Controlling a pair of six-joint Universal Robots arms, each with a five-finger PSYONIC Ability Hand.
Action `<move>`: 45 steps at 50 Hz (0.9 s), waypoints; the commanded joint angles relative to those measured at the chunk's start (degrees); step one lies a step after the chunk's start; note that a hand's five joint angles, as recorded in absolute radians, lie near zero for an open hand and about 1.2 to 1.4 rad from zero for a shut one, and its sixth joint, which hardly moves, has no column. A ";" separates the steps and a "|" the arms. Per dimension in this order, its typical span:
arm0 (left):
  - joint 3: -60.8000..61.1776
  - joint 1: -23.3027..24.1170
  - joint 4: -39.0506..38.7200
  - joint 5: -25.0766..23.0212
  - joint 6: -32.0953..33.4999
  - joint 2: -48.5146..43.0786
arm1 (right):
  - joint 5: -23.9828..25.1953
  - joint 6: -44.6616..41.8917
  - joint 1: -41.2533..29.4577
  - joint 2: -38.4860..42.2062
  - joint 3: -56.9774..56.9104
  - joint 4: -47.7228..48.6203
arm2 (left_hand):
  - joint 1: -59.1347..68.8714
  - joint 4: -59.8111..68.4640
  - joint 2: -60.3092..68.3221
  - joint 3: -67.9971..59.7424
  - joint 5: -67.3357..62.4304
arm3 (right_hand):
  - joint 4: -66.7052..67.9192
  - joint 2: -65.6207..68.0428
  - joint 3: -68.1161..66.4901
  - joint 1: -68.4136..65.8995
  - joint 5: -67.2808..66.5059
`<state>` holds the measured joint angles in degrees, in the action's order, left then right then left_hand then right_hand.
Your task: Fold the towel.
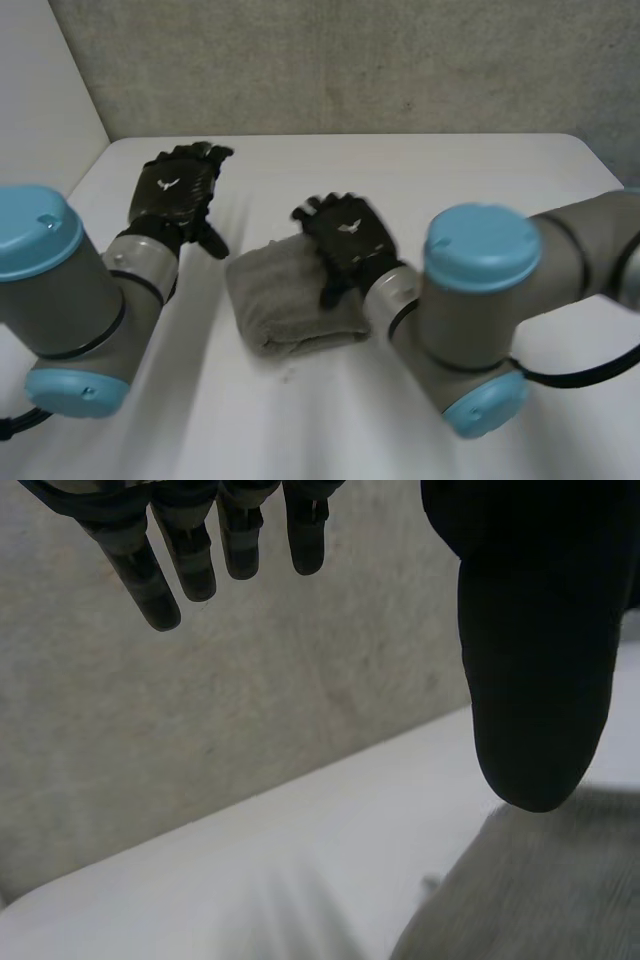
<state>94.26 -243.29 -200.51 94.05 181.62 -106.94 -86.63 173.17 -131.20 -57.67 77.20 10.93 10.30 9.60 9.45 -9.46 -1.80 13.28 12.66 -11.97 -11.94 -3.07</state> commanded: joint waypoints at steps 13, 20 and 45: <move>-5.40 6.69 7.85 5.00 -3.73 -13.90 | 9.72 7.44 7.54 11.71 -11.02 -12.95 | -0.30 0.40 0.55 -0.54 1.80 | -3.28 -2.66 1.97 1.94 3.07; -4.88 6.60 8.82 5.09 -0.66 -16.02 | 8.14 -1.78 7.89 15.40 -12.60 -13.75 | -0.30 0.40 0.55 -0.54 1.80 | -3.28 -2.66 1.97 1.94 3.07; -19.55 -0.96 29.57 3.68 -0.30 9.91 | -3.63 -1.34 20.63 -17.80 -7.86 -13.83 | -0.30 0.40 0.55 -0.54 1.80 | -3.28 -2.66 1.97 1.94 3.07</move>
